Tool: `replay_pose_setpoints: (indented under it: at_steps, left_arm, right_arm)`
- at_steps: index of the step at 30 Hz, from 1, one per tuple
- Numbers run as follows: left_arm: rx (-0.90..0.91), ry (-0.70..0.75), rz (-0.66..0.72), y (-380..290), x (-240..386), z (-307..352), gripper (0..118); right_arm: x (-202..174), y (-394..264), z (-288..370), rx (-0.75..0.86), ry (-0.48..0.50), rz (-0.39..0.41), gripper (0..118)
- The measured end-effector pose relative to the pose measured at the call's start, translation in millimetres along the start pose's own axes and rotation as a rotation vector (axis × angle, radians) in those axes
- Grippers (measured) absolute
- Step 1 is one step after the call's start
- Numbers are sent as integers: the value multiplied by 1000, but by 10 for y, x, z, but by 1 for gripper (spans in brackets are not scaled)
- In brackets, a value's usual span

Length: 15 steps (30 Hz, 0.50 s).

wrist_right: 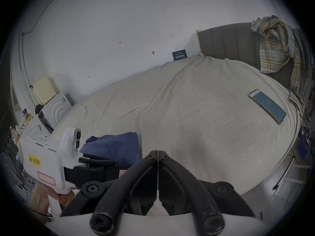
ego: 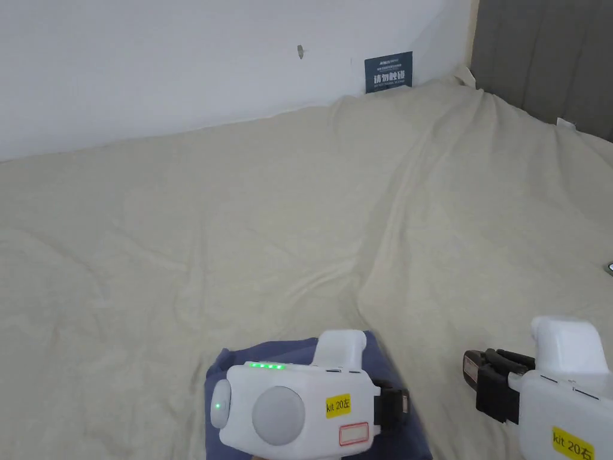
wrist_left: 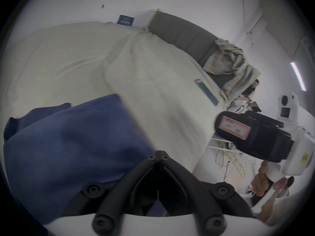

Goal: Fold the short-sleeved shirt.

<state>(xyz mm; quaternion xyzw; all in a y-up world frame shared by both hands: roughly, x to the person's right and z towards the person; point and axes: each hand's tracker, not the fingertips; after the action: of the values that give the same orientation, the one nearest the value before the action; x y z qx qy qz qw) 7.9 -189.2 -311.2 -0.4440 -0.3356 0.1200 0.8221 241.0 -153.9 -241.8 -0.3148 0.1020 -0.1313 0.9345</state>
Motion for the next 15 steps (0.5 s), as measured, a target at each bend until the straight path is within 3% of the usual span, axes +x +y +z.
replay_pose_setpoints:
  at_steps: [4, 11, 12, 14, 15]
  left_arm:
    - [81, 47, -34, -105, -11, 431, 0]
    - [301, 127, 219, -435, -762, 1677, 0]
    - [297, 135, 250, -483, -871, 1767, 6]
    - [308, 168, 328, -624, -1088, 1916, 40]
    - [303, 175, 345, -680, -1163, 1960, 51]
  right_arm:
    - [-185, -2, -18, 14, 19, 49, 0]
    - [-808, -70, -243, 93, 69, 188, 0]
    - [-896, -95, -288, 107, 79, 210, 0]
    - [-1074, -181, -440, 111, 105, 226, 0]
    - [-1138, -244, -521, 111, 101, 236, 0]
